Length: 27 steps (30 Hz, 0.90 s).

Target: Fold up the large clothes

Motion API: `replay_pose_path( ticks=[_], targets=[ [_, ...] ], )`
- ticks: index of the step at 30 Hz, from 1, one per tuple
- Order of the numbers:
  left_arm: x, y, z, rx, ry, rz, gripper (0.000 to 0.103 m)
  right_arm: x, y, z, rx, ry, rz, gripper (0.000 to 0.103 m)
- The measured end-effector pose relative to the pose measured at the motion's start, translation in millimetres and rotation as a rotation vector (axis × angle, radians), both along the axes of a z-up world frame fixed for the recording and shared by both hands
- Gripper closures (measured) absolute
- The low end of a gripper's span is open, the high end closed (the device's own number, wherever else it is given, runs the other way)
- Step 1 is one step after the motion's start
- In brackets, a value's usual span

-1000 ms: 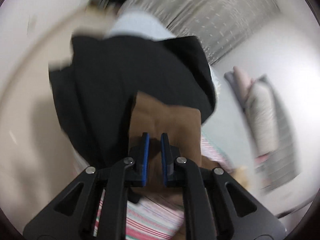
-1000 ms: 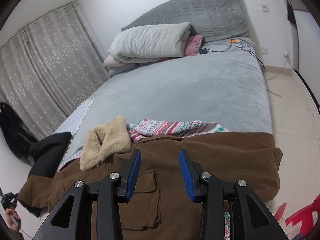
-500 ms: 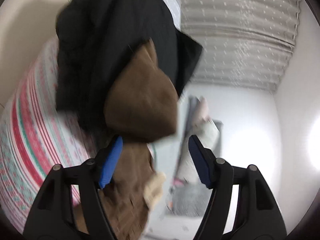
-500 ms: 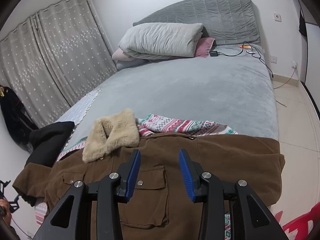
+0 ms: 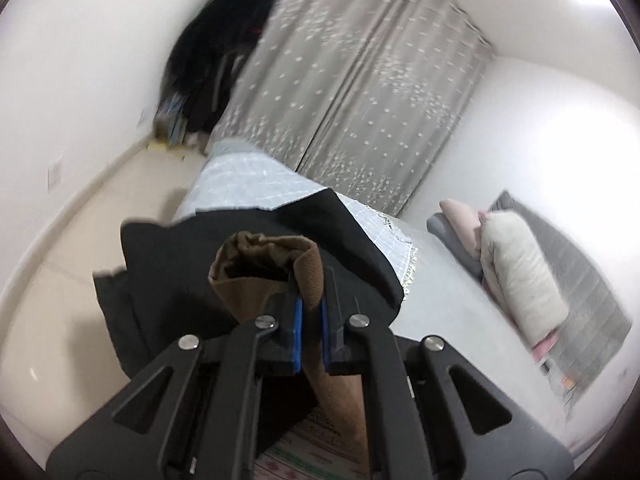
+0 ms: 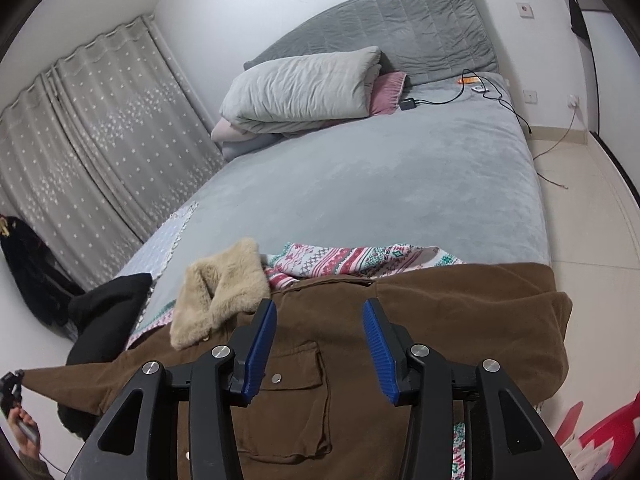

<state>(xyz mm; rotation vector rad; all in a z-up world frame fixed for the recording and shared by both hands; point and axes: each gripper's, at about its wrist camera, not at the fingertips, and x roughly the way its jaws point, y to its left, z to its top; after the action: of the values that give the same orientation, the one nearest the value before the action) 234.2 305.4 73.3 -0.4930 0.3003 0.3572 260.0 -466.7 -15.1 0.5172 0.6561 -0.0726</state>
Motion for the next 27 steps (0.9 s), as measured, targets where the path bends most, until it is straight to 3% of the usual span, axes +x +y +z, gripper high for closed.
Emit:
replay_pose_path(
  ticks=[2,4,7,8,9,11,16,18,22,24,27],
  targets=[
    [-6.1,-5.9,-9.6,0.162,0.035,0.033,0.094,-0.9,0.2,1.3,0.004,-0.007,0.003,0.057],
    [-5.3,8.9,-29.9,0.161,0.099,0.069,0.094,-2.0,0.0,2.2,-0.001,-0.013,0.007,0.057],
    [-6.5,48.4,-78.6,-0.114,0.235,0.031,0.093,-1.1,-3.1,1.0,0.010,-0.009,0.001,0.057],
    [-8.0,59.9,-96.1,-0.246,0.270,0.007,0.093,0.0,-3.4,-0.2,0.018,-0.006,0.000,0.057],
    [-17.0,78.1,-120.1,-0.432,0.258,-0.020,0.093,1.6,-3.5,-2.4,0.024,0.005,0.000,0.057],
    [-32.2,94.2,-129.9,-0.525,0.216,-0.026,0.093,3.8,-1.0,-5.1,0.019,0.020,0.006,0.057],
    [-56.8,113.0,-104.7,-0.554,0.107,0.016,0.078,5.8,8.8,-6.3,0.001,0.033,0.022,0.057],
    [-52.2,109.2,-102.4,-0.544,0.127,0.019,0.056,6.5,10.5,-5.7,0.002,0.031,0.023,0.057],
    [-43.2,105.1,-125.7,-0.624,0.204,0.030,0.055,6.8,14.9,-4.2,-0.008,0.028,0.034,0.057],
    [-44.3,109.1,-132.6,-0.679,0.186,0.059,0.055,7.1,16.5,-3.4,-0.011,0.027,0.037,0.057],
    [-34.2,101.4,-136.2,-0.641,0.214,0.076,0.057,7.2,16.7,-4.0,-0.009,0.028,0.034,0.056]
  ],
)
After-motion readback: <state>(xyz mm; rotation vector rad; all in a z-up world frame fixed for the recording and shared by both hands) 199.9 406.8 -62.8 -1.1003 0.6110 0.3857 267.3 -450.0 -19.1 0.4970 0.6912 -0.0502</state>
